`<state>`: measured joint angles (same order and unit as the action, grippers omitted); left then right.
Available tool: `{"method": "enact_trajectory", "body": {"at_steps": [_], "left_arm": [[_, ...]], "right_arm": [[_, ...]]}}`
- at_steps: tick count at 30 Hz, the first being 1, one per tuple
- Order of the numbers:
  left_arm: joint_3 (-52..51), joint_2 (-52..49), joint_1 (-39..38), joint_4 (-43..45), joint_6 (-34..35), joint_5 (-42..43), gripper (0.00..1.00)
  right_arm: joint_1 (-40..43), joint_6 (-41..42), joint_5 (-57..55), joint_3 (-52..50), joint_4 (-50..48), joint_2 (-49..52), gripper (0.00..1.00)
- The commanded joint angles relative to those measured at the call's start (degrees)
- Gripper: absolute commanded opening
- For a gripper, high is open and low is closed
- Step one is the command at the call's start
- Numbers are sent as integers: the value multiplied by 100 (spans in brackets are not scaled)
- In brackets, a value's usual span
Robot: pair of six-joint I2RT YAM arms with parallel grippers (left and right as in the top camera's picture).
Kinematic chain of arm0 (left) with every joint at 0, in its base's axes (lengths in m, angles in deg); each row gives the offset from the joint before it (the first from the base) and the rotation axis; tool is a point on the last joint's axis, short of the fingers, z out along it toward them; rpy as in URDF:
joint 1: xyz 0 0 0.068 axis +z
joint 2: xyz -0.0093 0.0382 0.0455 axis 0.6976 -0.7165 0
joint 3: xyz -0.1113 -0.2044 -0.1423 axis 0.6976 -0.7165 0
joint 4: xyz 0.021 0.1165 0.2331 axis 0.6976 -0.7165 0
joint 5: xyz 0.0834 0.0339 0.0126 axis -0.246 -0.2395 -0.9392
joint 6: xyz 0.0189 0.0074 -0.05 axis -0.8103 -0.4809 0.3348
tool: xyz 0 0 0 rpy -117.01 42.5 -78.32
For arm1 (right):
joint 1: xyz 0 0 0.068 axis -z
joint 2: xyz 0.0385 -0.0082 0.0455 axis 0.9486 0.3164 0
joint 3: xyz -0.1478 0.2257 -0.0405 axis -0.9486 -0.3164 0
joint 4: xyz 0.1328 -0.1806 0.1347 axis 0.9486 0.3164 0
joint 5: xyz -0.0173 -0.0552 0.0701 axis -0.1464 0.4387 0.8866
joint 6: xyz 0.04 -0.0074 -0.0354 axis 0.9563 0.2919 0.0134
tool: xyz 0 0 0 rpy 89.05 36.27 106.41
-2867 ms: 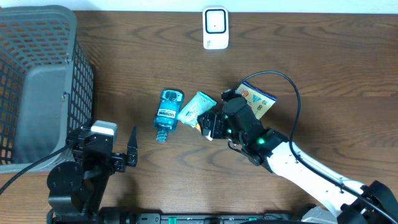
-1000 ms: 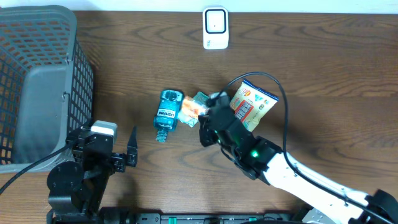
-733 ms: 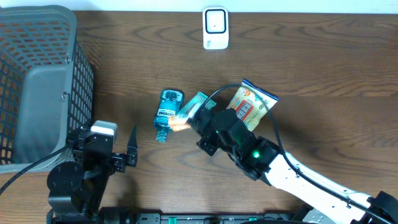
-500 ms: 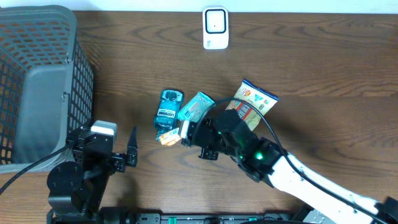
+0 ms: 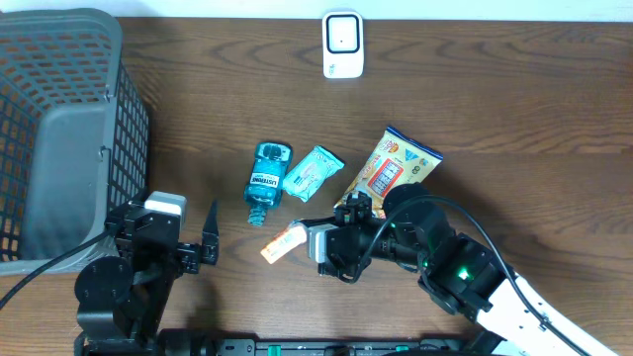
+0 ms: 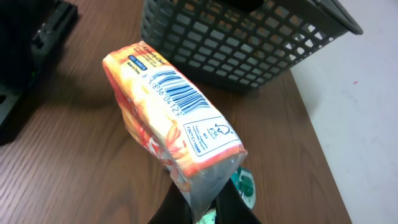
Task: Scan the item barcode
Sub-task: 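Lift the orange snack box and carry it toward the white scanner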
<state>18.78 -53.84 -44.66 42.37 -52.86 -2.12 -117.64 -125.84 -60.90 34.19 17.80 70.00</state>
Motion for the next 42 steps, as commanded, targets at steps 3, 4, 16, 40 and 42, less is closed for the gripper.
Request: {"method": "enact_trajectory", "body": {"at_steps": [3,4,16,40,42], "left_arm": [[24,-2,-2,22,52,74,98],[24,-2,-2,22,52,74,98],[24,-2,-2,22,52,74,98],[24,-2,-2,22,52,74,98],[24,-2,-2,22,52,74,98]], "right_arm": [[188,-129,162,37,74,-55,1],[216,-127,162,37,74,-55,1],[1202,3956,-407,37,-310,498,1],[1856,11110,-459,26,-1333,1742,2],[2028,11540,-212,26,-1860,2017,2]]}}
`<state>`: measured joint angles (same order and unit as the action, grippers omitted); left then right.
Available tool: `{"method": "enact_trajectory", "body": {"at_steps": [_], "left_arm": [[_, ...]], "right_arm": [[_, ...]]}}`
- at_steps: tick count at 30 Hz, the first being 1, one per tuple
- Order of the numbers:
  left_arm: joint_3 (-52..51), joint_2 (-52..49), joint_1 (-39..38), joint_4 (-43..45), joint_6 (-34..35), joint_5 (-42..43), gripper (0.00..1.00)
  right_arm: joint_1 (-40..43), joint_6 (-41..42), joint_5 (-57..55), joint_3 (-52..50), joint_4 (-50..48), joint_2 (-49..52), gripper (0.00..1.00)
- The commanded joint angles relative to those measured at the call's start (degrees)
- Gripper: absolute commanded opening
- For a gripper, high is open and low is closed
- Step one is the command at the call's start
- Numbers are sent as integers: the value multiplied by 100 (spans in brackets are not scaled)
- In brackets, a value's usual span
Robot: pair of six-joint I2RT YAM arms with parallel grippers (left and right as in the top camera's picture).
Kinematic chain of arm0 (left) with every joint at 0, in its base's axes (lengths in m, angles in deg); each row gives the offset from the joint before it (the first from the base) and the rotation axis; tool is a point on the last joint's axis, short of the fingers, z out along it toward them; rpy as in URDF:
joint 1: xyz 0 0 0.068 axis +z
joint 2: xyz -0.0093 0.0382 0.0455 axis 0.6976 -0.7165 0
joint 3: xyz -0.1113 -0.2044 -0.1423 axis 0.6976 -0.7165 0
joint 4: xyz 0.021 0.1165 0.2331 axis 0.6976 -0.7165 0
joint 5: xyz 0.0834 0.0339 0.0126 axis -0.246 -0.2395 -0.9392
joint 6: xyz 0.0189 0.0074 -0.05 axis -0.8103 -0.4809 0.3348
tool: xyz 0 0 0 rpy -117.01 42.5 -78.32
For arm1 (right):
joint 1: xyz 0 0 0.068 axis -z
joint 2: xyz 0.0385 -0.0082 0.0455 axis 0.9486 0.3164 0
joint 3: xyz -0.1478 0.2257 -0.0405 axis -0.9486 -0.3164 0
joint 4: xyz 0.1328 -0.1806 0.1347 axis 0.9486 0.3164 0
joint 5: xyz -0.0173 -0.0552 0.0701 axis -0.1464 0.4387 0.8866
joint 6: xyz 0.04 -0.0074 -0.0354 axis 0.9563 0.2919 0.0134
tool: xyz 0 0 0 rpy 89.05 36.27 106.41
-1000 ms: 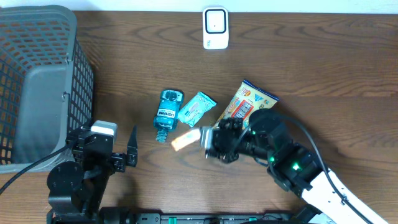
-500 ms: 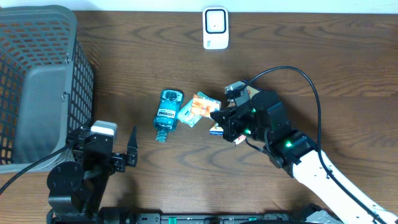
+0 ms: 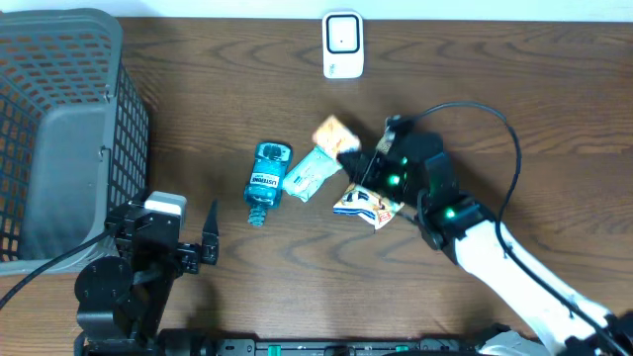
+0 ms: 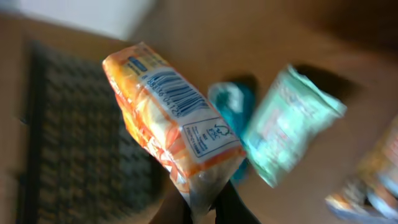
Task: Scan the item barcode
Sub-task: 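Lift the orange snack box and carry it toward the white scanner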
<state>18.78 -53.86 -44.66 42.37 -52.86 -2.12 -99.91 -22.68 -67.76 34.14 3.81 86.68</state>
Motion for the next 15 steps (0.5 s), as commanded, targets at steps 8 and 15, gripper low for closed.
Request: {"method": "enact_trajectory", "body": {"at_steps": [8,15], "left_arm": [[24,0,-2,22,52,74,98],[24,0,-2,22,52,74,98]], "right_arm": [[955,3014,1268,146,-3488,2009,2],[1075,3639,1744,1449,-4033,3359,2]]}}
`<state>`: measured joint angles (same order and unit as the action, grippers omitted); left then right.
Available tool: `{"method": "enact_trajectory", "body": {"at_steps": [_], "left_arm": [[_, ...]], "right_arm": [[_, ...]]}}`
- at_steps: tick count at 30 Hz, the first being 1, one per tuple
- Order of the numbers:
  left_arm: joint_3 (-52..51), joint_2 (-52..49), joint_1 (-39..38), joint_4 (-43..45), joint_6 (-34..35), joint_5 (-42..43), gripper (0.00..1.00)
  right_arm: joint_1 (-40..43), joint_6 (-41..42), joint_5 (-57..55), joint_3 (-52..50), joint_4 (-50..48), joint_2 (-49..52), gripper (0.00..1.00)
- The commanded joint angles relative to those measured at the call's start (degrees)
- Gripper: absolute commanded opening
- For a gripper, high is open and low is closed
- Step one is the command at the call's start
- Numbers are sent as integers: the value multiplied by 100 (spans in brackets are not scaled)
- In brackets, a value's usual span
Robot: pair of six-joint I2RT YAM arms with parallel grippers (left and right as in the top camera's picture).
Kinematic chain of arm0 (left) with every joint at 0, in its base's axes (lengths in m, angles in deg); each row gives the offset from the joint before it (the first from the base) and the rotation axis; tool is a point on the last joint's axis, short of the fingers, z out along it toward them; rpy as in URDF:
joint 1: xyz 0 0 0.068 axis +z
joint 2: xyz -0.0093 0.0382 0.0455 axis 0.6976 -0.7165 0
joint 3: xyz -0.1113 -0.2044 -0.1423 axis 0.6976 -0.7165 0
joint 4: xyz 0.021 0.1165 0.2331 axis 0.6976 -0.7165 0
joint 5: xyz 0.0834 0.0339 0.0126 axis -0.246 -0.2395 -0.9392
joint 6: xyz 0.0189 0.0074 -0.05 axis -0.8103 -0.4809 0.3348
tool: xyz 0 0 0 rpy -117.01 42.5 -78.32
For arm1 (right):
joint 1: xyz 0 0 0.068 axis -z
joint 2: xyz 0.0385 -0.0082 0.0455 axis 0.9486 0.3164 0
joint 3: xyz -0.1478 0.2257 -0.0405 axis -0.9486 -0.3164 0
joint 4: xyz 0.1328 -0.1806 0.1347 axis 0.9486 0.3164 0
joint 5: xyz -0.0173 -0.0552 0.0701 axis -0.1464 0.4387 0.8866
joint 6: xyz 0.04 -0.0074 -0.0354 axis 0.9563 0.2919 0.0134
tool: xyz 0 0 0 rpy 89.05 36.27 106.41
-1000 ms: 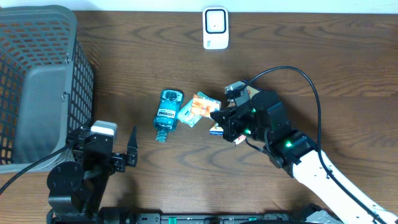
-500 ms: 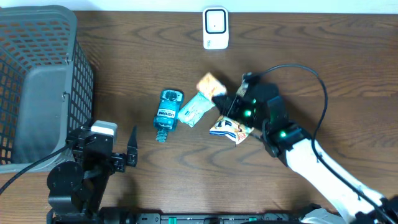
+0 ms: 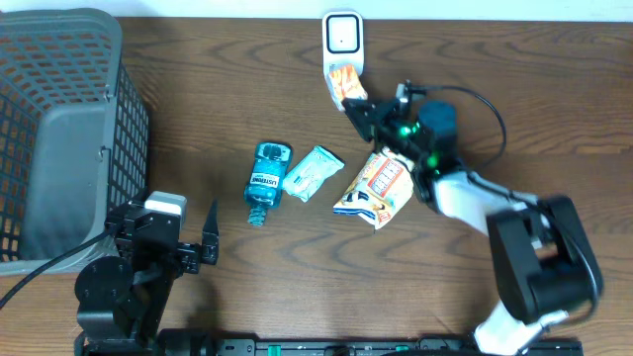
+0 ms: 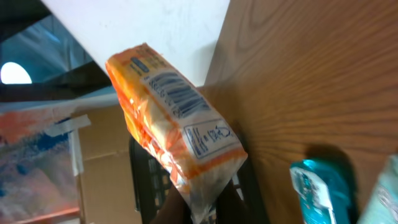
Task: Scan the item barcode
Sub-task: 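Lift the orange snack box and carry it toward the white scanner, then hold the snack box barcode in front of the scanner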
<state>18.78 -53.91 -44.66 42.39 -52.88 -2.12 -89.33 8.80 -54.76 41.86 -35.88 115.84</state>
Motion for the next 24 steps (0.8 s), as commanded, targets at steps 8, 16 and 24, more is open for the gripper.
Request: {"method": "enact_trajectory", "body": {"at_steps": [8,16,24], "left_arm": [[24,4,-2,20,55,74,98],[24,4,-2,20,55,74,98],[24,4,-2,20,55,74,98]], "right_arm": [[59,898,647,2614,422,1788,1],[164,1506,570,3598,490,2710,2],[269,2747,393,3985,487,3265,2]]}}
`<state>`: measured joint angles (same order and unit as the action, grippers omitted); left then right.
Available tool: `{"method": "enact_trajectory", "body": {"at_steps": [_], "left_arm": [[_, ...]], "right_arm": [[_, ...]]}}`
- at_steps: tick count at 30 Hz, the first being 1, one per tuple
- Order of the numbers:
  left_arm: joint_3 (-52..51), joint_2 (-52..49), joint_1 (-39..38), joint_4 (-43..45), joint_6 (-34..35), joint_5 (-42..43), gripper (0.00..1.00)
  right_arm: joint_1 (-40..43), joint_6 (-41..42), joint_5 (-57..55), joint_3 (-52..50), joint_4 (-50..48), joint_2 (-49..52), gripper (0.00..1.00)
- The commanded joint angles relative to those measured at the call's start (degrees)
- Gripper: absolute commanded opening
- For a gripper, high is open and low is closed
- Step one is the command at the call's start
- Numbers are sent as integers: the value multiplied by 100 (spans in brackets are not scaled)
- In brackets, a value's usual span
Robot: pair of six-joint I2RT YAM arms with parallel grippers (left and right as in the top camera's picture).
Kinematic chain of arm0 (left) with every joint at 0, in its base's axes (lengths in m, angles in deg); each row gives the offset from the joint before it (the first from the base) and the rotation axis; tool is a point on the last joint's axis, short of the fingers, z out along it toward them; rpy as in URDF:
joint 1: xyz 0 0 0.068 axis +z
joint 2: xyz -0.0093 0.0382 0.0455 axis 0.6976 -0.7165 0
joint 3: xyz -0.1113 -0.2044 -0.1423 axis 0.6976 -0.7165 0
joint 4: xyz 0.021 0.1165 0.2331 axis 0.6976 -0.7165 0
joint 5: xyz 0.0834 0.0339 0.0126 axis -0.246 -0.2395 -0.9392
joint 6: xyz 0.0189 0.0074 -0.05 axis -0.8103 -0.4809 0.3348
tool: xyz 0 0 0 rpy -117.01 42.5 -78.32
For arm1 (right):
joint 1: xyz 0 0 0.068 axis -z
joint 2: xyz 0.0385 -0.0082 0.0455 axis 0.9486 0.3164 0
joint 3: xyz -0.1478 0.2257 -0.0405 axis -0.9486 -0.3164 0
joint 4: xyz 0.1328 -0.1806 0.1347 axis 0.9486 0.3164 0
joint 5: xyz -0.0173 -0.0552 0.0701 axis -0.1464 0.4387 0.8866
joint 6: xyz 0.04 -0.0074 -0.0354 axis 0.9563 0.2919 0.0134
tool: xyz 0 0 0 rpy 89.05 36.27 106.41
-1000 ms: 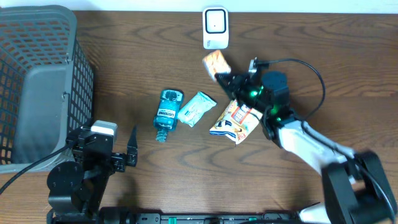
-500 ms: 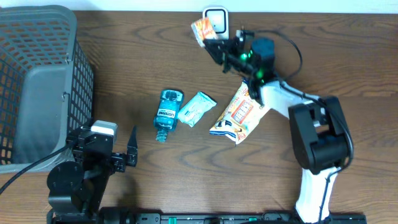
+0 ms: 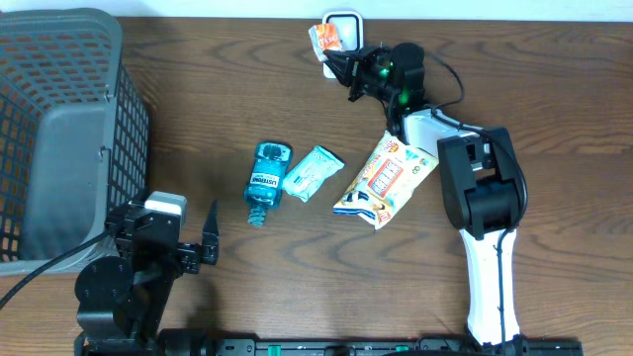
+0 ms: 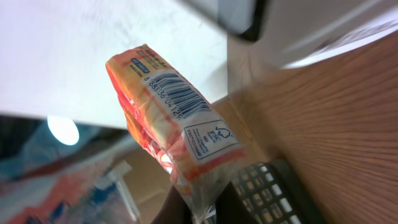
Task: Scan the item barcode
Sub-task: 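Hold the snack box barcode in front of the scanner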
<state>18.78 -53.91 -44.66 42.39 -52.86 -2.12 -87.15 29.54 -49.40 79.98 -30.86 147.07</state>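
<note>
An orange snack packet (image 3: 325, 38) hangs at the table's far edge, right beside the white scanner (image 3: 345, 18), which it partly covers. My right gripper (image 3: 343, 57) is shut on the packet's clear sealed end. In the right wrist view the packet (image 4: 171, 118) stands up from the gripper (image 4: 202, 210), its white label and barcode (image 4: 176, 92) turned to the camera, and a white surface with a dark patch (image 4: 243, 18) lies just behind. My left gripper (image 3: 209, 240) rests at the near left, far from the packet.
A blue mouthwash bottle (image 3: 265, 182), a teal packet (image 3: 312, 171) and a yellow snack bag (image 3: 384, 180) lie mid-table. A grey mesh basket (image 3: 59, 129) stands at the far left. The right arm stretches from the near right edge to the far edge.
The right gripper has moved the orange packet a little further back and left, from just below the scanner to beside it at the table's edge. The left arm has not moved.
The right gripper first held the orange packet low over the near middle of the table. Then it held it above the teal packet, then just under the scanner, and now against the scanner at the far edge. The grip stayed on the clear end throughout.
</note>
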Motion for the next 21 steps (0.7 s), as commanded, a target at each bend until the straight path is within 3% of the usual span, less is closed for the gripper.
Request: {"method": "enact_trajectory", "body": {"at_steps": [1,9,12,21], "left_arm": [[24,4,-2,20,52,74,98],[24,4,-2,20,52,74,98],[24,4,-2,20,52,74,98],[24,4,-2,20,52,74,98]], "right_arm": [[70,586,-221,175,-15,142,2],[153,483,-492,188,153,144,2],[195,-168,-586,282,157,144,1],[17,-116,-603,444,162,144,1]]}}
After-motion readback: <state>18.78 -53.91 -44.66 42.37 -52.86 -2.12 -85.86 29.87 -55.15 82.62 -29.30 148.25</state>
